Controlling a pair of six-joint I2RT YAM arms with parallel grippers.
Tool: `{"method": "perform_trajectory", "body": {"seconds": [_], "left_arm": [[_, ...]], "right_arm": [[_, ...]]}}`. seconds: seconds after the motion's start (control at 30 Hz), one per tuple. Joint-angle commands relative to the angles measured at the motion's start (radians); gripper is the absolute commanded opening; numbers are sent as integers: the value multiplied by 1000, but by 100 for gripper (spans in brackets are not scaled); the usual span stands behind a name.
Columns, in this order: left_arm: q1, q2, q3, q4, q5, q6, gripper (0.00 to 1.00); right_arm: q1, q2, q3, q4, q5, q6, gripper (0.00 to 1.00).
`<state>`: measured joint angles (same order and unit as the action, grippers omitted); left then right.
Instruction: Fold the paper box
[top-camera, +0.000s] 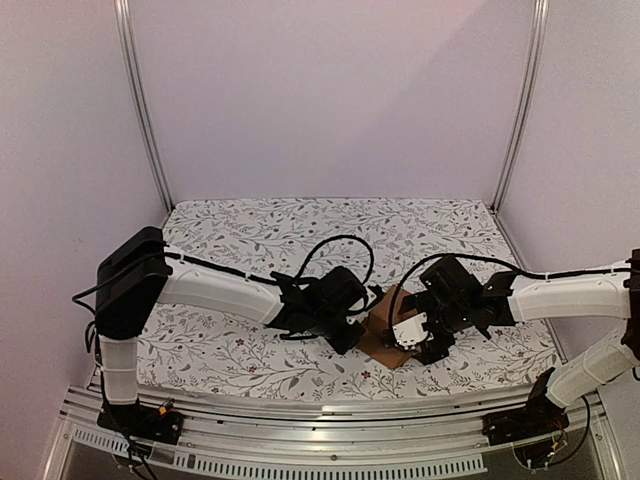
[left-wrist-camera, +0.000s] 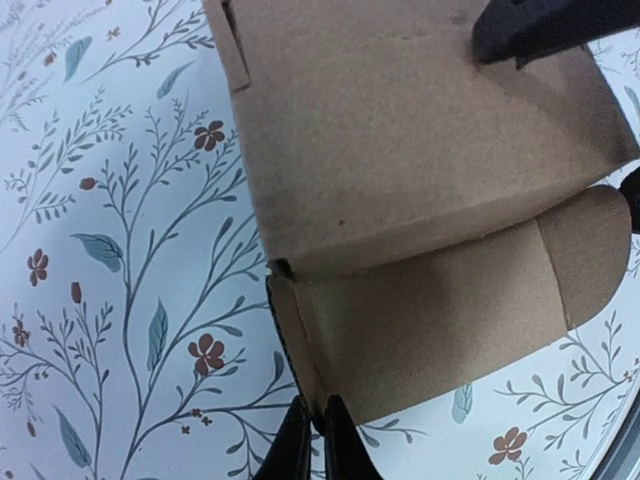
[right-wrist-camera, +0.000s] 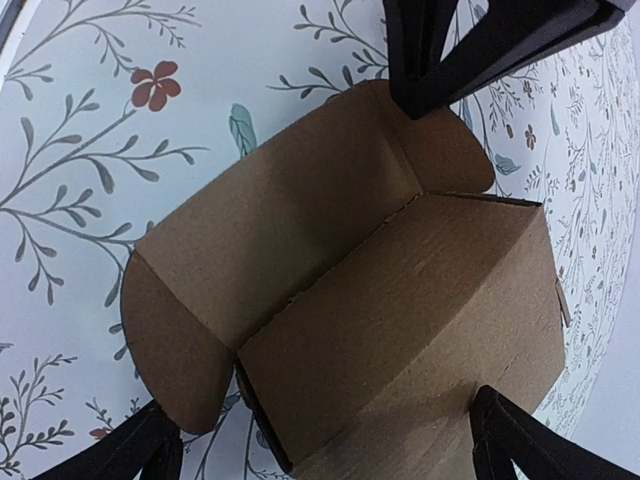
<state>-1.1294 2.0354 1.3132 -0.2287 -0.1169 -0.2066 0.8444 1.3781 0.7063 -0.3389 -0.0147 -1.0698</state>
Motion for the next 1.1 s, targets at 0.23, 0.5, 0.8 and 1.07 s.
{"method": "perform_trajectory", "body": {"seconds": [0.23, 0.5, 0.8, 1.07], "left_arm": [[-25, -48, -38, 30, 2, 36, 8], [-53, -60, -53, 67, -40, 49, 8], [-56, -45, -9, 8, -196, 9, 11], [-41, -49, -17, 35, -178, -3, 0]], "right_arm": [[8, 60, 33, -8, -1, 49, 98], [8, 68, 38, -13, 2, 60, 96], [8, 75, 41, -31, -14, 55, 96], [7, 90, 49, -38, -10, 63, 96]]}}
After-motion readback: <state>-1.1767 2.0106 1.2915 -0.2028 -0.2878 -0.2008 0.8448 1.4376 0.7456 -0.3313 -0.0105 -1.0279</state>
